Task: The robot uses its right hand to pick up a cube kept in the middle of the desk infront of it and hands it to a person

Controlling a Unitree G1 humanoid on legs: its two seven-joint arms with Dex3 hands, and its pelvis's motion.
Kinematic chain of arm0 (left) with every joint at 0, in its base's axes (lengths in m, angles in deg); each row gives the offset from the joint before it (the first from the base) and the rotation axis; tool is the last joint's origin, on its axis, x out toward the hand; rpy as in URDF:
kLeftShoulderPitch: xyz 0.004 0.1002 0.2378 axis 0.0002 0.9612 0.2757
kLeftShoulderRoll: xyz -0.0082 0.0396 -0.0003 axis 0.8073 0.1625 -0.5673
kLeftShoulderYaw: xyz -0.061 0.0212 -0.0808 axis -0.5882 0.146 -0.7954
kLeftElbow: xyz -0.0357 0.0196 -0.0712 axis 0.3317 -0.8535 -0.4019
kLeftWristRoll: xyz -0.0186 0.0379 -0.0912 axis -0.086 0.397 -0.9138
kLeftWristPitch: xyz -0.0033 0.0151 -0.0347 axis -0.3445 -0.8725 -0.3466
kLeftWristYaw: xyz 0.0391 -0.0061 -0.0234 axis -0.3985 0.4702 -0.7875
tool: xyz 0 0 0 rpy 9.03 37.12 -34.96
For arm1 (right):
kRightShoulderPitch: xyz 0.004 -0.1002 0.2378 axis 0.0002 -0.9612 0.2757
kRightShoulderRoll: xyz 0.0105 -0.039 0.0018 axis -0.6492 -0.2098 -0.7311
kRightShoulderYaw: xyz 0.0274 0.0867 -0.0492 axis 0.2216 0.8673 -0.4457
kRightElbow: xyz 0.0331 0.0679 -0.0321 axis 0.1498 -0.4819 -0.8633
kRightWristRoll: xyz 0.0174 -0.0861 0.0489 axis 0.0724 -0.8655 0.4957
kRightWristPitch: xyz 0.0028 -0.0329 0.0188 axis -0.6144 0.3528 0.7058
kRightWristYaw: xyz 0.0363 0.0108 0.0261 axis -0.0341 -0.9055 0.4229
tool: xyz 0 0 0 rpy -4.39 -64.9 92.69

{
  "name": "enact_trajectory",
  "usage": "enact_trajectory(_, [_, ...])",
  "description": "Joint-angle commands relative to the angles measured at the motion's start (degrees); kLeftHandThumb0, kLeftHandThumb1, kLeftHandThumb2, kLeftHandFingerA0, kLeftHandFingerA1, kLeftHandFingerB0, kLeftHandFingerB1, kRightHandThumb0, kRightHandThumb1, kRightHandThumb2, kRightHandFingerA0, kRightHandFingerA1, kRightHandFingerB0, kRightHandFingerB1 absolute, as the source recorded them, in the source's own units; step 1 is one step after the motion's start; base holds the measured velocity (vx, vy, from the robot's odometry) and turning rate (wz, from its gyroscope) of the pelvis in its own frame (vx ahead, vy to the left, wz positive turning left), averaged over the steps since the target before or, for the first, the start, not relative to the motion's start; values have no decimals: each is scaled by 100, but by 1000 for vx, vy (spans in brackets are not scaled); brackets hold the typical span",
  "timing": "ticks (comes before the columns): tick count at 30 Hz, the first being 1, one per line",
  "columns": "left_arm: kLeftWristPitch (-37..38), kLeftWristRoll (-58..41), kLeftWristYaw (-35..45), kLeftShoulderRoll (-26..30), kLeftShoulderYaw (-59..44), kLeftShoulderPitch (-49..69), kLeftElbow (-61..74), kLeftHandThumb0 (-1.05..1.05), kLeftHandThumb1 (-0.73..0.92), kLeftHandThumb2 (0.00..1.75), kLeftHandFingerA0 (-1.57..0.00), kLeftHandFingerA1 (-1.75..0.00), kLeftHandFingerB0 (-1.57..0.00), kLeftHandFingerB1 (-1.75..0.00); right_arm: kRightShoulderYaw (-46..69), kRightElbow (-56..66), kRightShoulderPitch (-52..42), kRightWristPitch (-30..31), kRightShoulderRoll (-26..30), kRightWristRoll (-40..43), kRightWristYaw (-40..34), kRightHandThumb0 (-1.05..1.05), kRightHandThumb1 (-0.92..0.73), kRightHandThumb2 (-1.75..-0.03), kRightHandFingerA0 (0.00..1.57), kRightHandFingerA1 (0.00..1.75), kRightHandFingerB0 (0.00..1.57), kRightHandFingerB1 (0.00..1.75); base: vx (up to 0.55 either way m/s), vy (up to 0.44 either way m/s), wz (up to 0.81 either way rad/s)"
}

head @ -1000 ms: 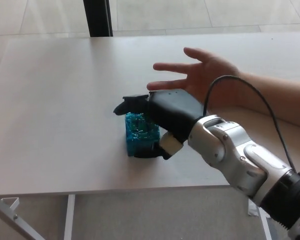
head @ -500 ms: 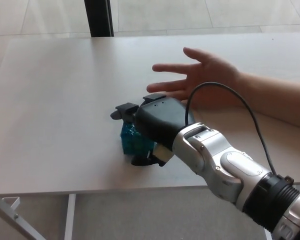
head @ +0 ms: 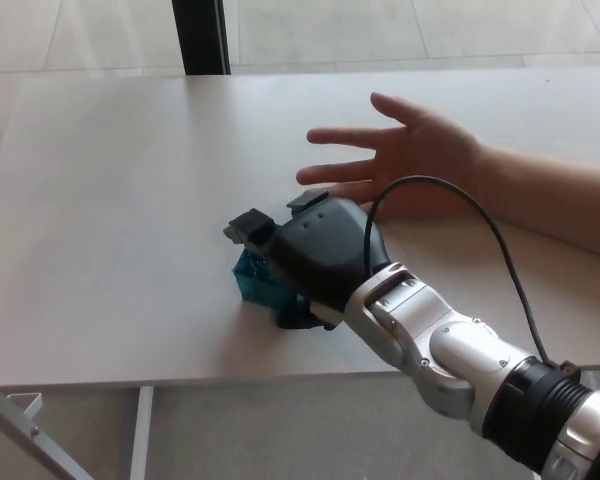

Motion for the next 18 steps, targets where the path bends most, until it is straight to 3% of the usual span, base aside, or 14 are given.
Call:
enact_trajectory(1, [139,85,-22,108,61,88,-21,-48,69,60,-56,-54,-50,-41,51,-231,-284,-19,306,-371,-473,-36,-63,-62,92,175,87,101,0,0,0])
enact_trajectory(2, [142,51,-4,102,35,118,-20,-48,69,61,-57,-56,-51,-42,91,-209,-337,-37,292,-318,-437,-37,-64,-62,92,175,87,103,0,0,0])
enact_trajectory(3, [164,37,-7,93,22,135,-21,-47,69,61,-59,-57,-53,-43,117,-185,-375,-36,289,-307,-415,-38,-66,-59,91,175,86,91,0,0,0])
enact_trajectory(4, [169,35,-10,86,20,144,-25,-47,69,60,-64,-68,-55,-44,155,-184,-411,-81,282,-271,-436,-37,-66,-60,90,175,86,96,0,0,0])
enact_trajectory(5, [189,23,-15,76,7,173,-28,-48,69,61,-60,-61,-55,-44,205,-171,-468,-129,264,-225,-440,-35,-65,-65,94,175,84,92,0,0,0])
enact_trajectory(6, [199,24,-25,69,7,185,-31,-48,69,61,-60,-56,-54,-43,230,-179,-500,-166,253,-224,-493,-39,-51,-96,120,134,83,92,0,0,0])
enact_trajectory(11, [227,40,-35,72,35,266,-5,-50,69,61,-59,-57,-56,-43,519,-135,-702,-456,180,-72,-813,-37,-47,-94,120,134,84,94,0,0,0])
enact_trajectory(12, [209,43,-50,67,39,266,-21,-50,70,61,-58,-56,-55,-42,584,-122,-725,-538,174,-52,-922,-31,-58,-64,95,175,88,97,0,0,0])
enact_trajectory(14, [195,20,-56,58,13,262,-44,-50,69,60,-58,-57,-55,-43,685,-11,-749,-589,186,-46,-926,-31,-58,-66,93,175,87,96,0,0,0])
enact_trajectory(15, [213,19,-25,70,15,263,-36,-50,69,61,-58,-57,-55,-43,744,58,-722,-647,216,-53,-977,-40,-42,-90,122,137,82,86,0,0,0])
enact_trajectory(17, [232,44,-41,79,36,263,-34,-52,69,61,-57,-56,-55,-44,797,120,-659,-660,246,-170,-1121,-41,-42,-89,124,138,83,86,0,0,0])
enact_trajectory(18, [189,46,-87,69,32,257,-53,-50,70,61,-57,-54,-54,-42,993,248,-595,-846,275,21,-1079,-30,-57,-69,94,175,77,125,0,0,0])
